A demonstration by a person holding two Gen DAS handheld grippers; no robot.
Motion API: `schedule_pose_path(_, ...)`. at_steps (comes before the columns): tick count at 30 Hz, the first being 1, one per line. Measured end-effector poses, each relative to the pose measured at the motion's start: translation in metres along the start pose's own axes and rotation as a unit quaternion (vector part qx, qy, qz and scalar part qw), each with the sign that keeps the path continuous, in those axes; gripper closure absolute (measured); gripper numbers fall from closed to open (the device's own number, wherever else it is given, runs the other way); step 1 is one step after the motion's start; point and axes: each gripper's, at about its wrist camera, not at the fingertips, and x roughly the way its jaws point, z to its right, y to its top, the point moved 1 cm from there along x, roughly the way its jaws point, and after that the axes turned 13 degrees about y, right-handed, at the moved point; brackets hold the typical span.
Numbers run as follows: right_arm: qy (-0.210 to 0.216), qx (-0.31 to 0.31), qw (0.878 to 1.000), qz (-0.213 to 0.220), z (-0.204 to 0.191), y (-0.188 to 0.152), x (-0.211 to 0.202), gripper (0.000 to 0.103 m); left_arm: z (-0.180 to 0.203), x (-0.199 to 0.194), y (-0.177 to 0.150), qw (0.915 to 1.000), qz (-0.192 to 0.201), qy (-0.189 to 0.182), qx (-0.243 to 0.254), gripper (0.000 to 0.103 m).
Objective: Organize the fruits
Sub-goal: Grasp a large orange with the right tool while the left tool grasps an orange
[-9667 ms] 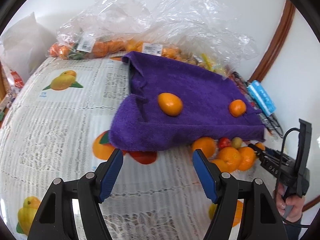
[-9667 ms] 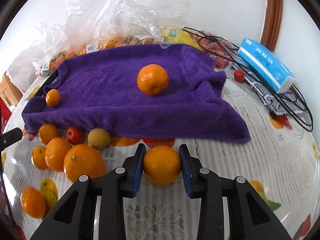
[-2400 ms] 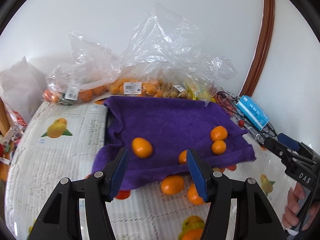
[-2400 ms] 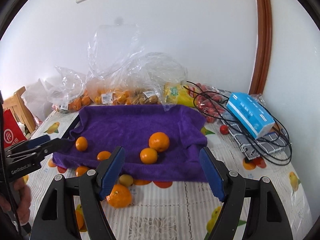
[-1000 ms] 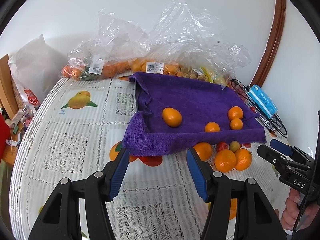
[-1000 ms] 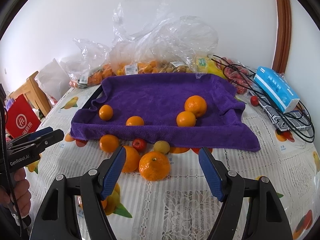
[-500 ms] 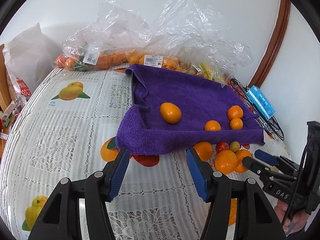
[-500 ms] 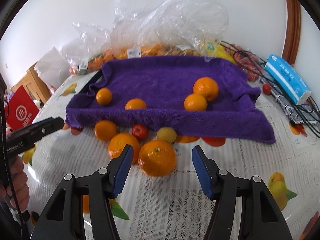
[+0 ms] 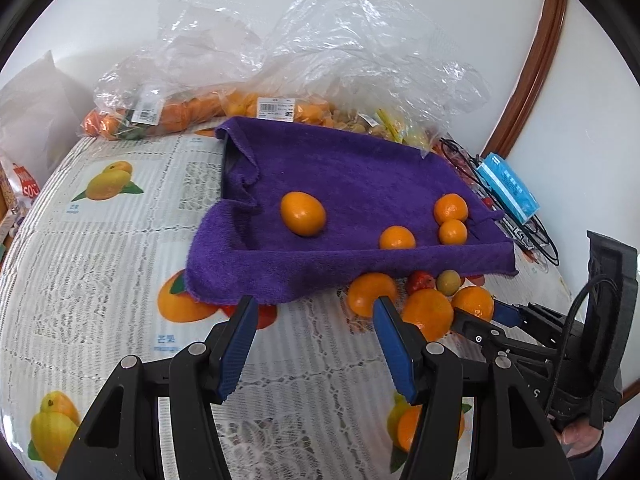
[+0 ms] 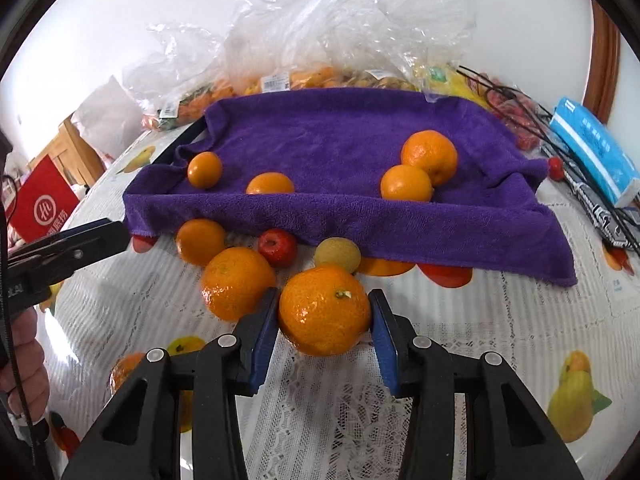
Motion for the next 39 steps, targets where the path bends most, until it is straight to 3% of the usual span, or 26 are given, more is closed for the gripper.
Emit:
schedule_pose_path(14, -0.048, 0.007, 0.998, 0.043, 0.046, -0.007, -0.047, 0.059, 0.035, 0.028, 0.004, 0.9995, -0.031, -0.012, 0.002, 0.047)
schedule_pose_path(21, -0.049, 0.009, 0.998, 0.040, 0.056, -0.006, -0.035, 0.059, 0.040, 0.041, 0.002, 0.9991, -0.042, -0.009, -0.005, 0.052)
schedule_pose_path(39, -0.038, 0.023, 0.999, 0.007, 0.059, -0.006, -0.015, 0.059, 0.053, 0.041, -0.001, 0.9989, -0.017, 0.031, 0.031, 0.067)
